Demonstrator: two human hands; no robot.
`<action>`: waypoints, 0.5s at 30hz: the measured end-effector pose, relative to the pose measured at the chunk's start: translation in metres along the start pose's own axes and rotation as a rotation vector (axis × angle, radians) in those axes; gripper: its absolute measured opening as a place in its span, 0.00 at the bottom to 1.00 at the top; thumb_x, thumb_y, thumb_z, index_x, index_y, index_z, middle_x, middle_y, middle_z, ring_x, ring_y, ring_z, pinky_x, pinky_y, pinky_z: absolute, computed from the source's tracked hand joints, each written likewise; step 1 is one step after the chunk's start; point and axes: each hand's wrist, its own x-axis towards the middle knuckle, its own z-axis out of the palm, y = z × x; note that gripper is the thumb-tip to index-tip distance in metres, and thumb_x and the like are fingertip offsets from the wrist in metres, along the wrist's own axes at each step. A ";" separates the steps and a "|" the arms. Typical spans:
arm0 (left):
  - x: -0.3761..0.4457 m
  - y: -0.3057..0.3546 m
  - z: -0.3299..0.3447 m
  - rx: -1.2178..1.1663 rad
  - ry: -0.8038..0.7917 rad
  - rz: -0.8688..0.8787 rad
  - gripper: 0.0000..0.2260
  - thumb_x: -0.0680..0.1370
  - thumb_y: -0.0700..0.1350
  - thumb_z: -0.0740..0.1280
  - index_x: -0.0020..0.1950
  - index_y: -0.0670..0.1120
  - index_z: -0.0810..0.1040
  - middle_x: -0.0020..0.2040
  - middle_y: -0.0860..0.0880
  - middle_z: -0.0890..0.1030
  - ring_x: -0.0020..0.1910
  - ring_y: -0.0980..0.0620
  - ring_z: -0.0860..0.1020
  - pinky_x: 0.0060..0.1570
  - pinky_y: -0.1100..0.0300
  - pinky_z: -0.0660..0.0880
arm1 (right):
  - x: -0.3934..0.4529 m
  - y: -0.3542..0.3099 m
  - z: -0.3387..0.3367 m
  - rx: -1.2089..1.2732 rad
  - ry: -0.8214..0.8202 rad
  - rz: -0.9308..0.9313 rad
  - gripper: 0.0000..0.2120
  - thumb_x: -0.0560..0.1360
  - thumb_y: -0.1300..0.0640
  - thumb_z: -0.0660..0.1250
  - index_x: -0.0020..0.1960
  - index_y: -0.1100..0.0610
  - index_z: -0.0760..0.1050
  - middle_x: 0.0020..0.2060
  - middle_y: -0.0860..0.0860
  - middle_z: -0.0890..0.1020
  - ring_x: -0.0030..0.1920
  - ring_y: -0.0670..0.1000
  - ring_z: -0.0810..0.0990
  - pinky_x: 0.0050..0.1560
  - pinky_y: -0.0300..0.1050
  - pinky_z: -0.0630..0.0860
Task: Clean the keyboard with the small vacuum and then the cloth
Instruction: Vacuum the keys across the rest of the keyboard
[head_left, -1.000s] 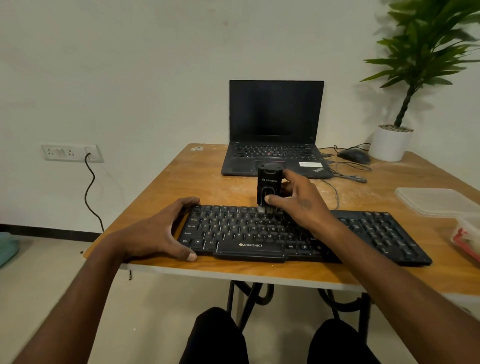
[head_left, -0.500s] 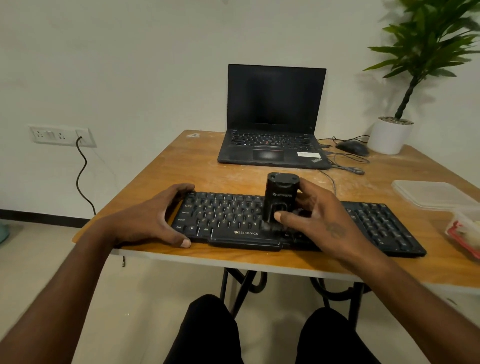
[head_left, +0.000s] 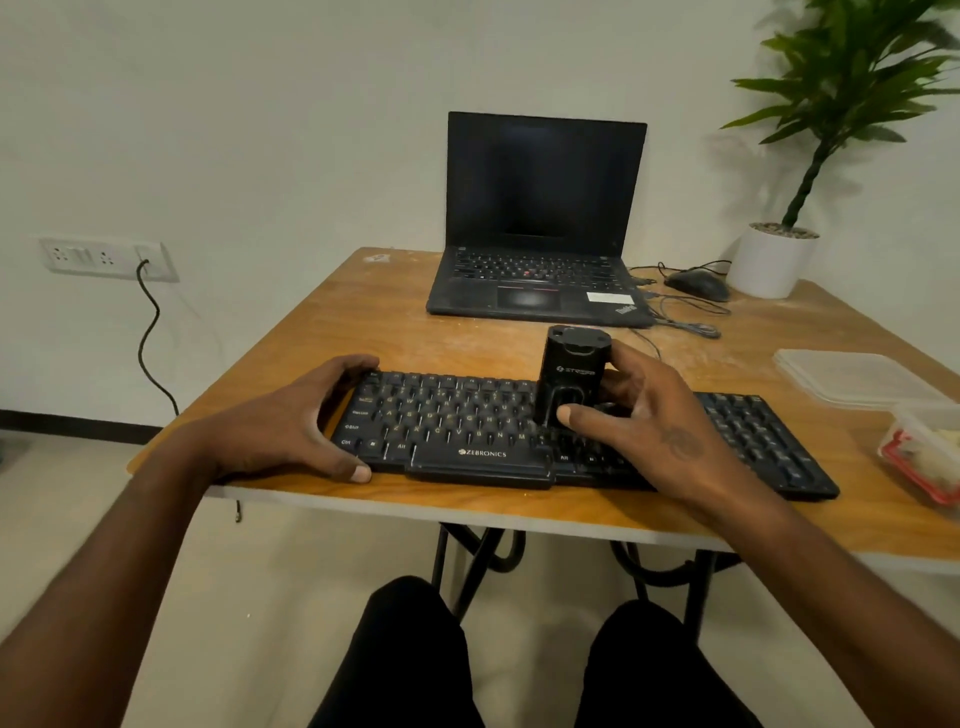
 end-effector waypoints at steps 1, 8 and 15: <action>0.000 -0.001 0.000 0.006 0.002 0.001 0.55 0.58 0.61 0.86 0.78 0.70 0.58 0.72 0.65 0.70 0.69 0.66 0.73 0.67 0.61 0.74 | -0.007 -0.002 -0.001 0.021 -0.017 -0.003 0.24 0.74 0.57 0.75 0.67 0.44 0.74 0.60 0.37 0.81 0.62 0.39 0.78 0.61 0.44 0.77; 0.000 0.003 -0.001 0.021 0.002 -0.003 0.55 0.57 0.63 0.85 0.78 0.71 0.58 0.72 0.65 0.70 0.67 0.68 0.73 0.63 0.64 0.74 | 0.010 0.004 -0.005 -0.042 0.022 -0.011 0.24 0.75 0.57 0.74 0.69 0.45 0.73 0.59 0.37 0.81 0.59 0.37 0.79 0.59 0.44 0.78; -0.001 0.004 -0.001 0.015 -0.008 -0.013 0.55 0.56 0.64 0.85 0.76 0.73 0.58 0.73 0.64 0.70 0.68 0.64 0.74 0.63 0.63 0.75 | 0.050 0.016 -0.006 -0.131 0.105 0.021 0.26 0.75 0.56 0.74 0.71 0.49 0.71 0.60 0.42 0.79 0.54 0.35 0.76 0.53 0.39 0.75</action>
